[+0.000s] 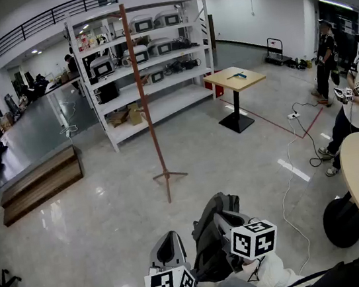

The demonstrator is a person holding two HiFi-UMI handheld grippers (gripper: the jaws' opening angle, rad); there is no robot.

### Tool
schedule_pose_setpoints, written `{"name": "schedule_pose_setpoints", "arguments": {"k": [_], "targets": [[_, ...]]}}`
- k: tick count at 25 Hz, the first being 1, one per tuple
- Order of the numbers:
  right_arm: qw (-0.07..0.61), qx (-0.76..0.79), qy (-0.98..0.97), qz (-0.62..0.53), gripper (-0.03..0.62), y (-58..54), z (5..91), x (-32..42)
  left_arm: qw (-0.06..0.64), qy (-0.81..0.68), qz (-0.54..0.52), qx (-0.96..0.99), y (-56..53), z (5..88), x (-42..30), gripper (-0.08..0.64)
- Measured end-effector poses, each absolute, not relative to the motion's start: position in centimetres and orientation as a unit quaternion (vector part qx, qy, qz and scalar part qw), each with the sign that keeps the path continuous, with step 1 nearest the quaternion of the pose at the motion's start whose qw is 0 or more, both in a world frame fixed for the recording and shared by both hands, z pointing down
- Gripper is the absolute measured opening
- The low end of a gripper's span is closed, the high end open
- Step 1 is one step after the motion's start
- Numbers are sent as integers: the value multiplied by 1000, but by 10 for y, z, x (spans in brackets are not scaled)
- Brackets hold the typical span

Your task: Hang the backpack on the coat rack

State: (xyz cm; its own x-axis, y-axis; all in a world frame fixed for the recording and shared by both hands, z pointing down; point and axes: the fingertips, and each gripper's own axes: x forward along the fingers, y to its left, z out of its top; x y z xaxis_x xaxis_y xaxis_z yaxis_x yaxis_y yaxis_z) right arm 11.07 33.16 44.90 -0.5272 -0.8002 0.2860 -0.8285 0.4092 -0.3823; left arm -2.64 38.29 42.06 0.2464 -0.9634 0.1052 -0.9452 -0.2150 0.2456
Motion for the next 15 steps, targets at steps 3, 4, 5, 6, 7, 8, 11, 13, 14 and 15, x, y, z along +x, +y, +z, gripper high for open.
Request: {"name": "schedule_pose_setpoints", "arguments": {"k": [3, 4, 5, 6, 7, 8, 11, 13, 14, 15], "targets": [[32, 484, -841, 240, 25, 325, 450, 108, 133, -616, -33, 776, 376, 424, -31, 0], [32, 483, -842, 238, 25, 322, 449, 107, 133, -617, -32, 775, 374, 425, -32, 0], [32, 483, -842, 238, 25, 320, 449, 106, 133, -618, -31, 774, 372, 424, -33, 0], [32, 482, -842, 238, 25, 316, 448, 105, 132, -619, -30, 774, 369, 424, -35, 0], [31, 482, -842, 238, 25, 313, 448, 104, 132, -620, -29, 773, 365, 424, -36, 0], [31, 483, -842, 239, 25, 309, 448, 104, 132, -622, -28, 772, 362, 425, -37, 0], [29, 483, -841, 241, 25, 295, 452, 104, 134, -623, -27, 770, 347, 429, -40, 0], [30, 482, -841, 244, 25, 284, 456, 104, 137, -622, -26, 770, 335, 433, -40, 0], [31, 482, -840, 246, 25, 278, 458, 104, 138, -621, -25, 771, 328, 435, -39, 0], [32, 481, -840, 248, 25, 272, 460, 103, 139, -621, -23, 771, 322, 437, -39, 0]]}}
